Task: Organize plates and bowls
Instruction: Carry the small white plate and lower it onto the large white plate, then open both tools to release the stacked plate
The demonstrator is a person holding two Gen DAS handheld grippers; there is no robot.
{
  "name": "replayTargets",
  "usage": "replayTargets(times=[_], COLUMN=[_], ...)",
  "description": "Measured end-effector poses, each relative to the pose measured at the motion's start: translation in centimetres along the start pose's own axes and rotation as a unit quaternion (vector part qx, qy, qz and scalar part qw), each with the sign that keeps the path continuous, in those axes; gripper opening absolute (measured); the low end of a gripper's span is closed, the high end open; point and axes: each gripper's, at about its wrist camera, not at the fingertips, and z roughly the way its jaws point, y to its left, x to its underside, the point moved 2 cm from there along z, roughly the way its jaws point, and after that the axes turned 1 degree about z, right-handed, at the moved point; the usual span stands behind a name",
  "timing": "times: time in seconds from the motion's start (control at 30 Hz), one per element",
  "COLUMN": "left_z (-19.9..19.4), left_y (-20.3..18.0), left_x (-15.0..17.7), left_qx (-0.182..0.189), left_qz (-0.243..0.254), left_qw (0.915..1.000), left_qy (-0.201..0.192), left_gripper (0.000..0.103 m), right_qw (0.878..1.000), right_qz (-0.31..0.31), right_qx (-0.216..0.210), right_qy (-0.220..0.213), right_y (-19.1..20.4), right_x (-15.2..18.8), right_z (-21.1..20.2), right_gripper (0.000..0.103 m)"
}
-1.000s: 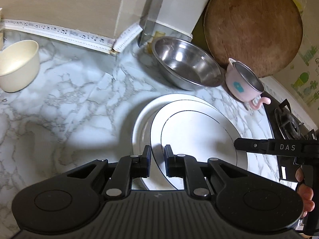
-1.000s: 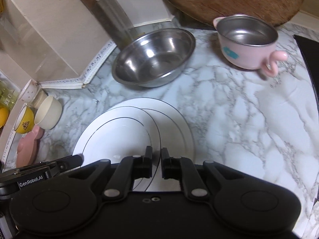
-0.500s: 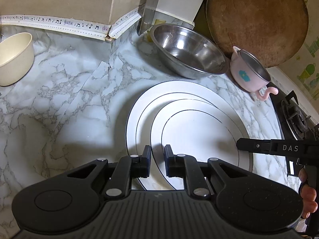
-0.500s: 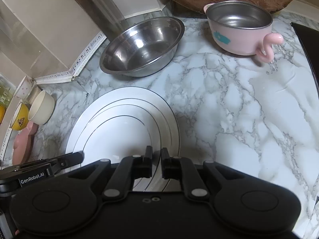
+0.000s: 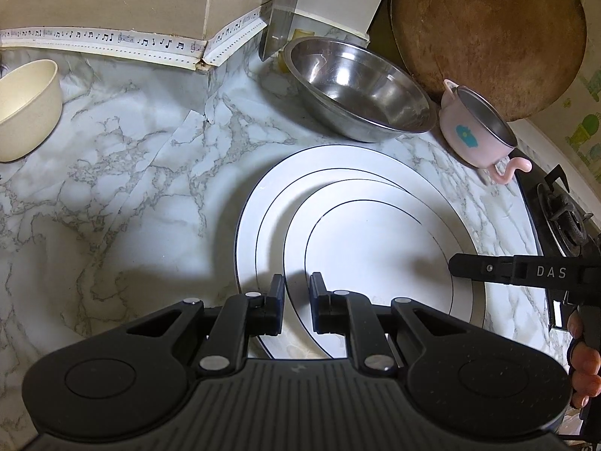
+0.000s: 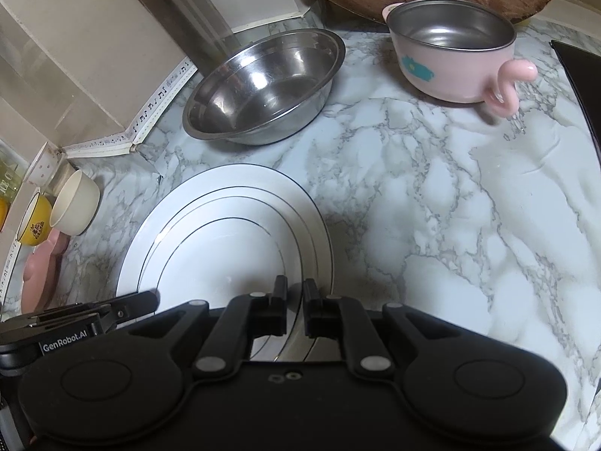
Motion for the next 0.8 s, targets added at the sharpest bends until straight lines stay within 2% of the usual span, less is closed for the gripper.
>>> replayTargets(times=[0.27,0.8], left_z=[0.2,-1.9], left_y=[0.3,1.2], left_x=[-0.3,-0.4], left_qx=[0.005,0.011], left_qz=[-0.002,0.004], left_qw=[0.9999,0.9998], left_qy=[0.009,-0.014], left_gripper=[0.013,0.013], right_qw=[1.000,1.000], right_qz=[-0.003,-0.024], right_qx=[0.005,0.010], right_qy=[0.001,0.002], right_y=[0.1,1.1], right_x=[-0.2,-0.5], right_z=[0.2,1.3], right_gripper=[0.009,0.010])
